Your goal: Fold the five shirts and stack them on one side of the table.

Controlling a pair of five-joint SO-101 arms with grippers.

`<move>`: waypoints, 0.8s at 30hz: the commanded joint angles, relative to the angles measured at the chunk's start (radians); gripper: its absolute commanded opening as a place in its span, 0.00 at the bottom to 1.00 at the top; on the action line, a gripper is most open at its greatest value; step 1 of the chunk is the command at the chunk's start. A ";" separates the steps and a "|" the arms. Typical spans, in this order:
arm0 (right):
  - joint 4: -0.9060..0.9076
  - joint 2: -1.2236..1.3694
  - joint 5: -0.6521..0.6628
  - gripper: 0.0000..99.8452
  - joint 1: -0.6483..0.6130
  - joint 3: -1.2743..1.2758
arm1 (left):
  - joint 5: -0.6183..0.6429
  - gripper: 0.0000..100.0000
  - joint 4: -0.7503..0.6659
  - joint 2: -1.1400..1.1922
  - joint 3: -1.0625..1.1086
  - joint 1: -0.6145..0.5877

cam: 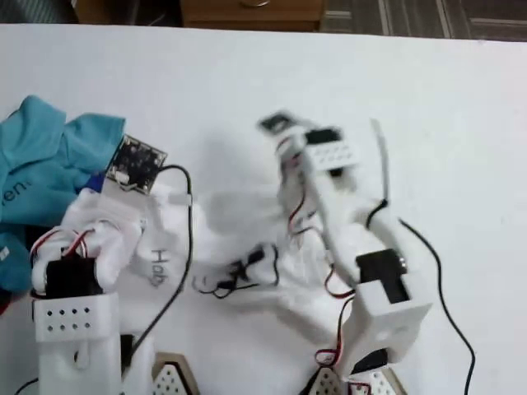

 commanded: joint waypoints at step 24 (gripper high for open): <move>0.305 -0.110 0.034 0.11 -0.061 -0.170 | -0.011 0.03 -0.107 0.094 0.231 -0.006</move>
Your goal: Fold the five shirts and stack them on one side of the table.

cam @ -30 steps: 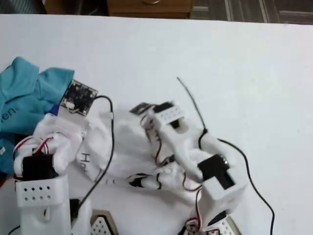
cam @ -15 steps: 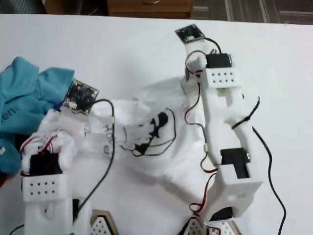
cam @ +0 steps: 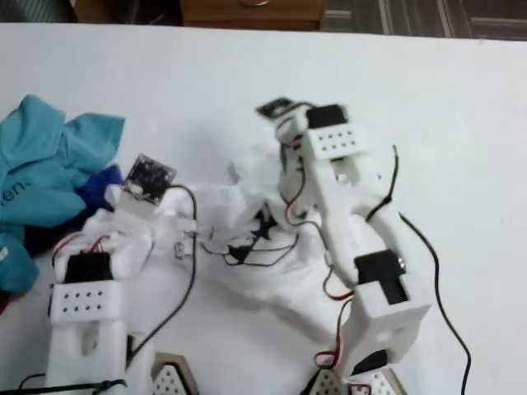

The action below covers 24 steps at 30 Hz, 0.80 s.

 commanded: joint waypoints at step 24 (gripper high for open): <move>-0.334 0.662 -0.149 0.11 -0.039 -0.740 | -0.068 0.03 0.158 -0.006 -0.015 -0.008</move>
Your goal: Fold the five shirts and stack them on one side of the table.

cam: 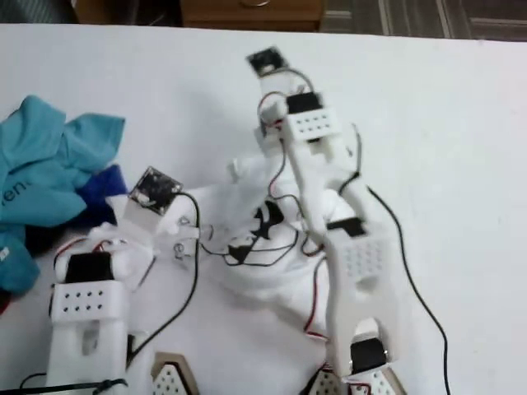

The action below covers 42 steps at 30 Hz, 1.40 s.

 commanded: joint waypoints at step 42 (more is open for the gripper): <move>0.288 0.338 0.084 0.28 -0.038 -0.548 | -0.012 0.03 -0.020 -0.006 -0.013 -0.011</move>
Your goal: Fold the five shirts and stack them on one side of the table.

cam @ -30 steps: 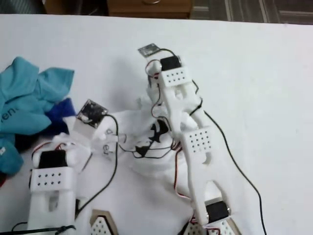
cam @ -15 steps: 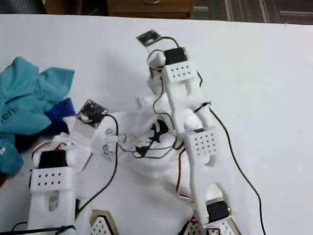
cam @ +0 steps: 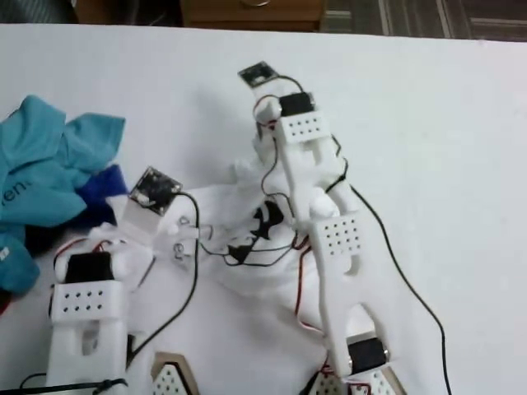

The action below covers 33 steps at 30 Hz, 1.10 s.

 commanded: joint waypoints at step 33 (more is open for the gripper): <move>0.189 -0.938 0.003 0.02 -0.042 0.503 | 0.043 0.02 0.046 0.361 -0.404 -0.098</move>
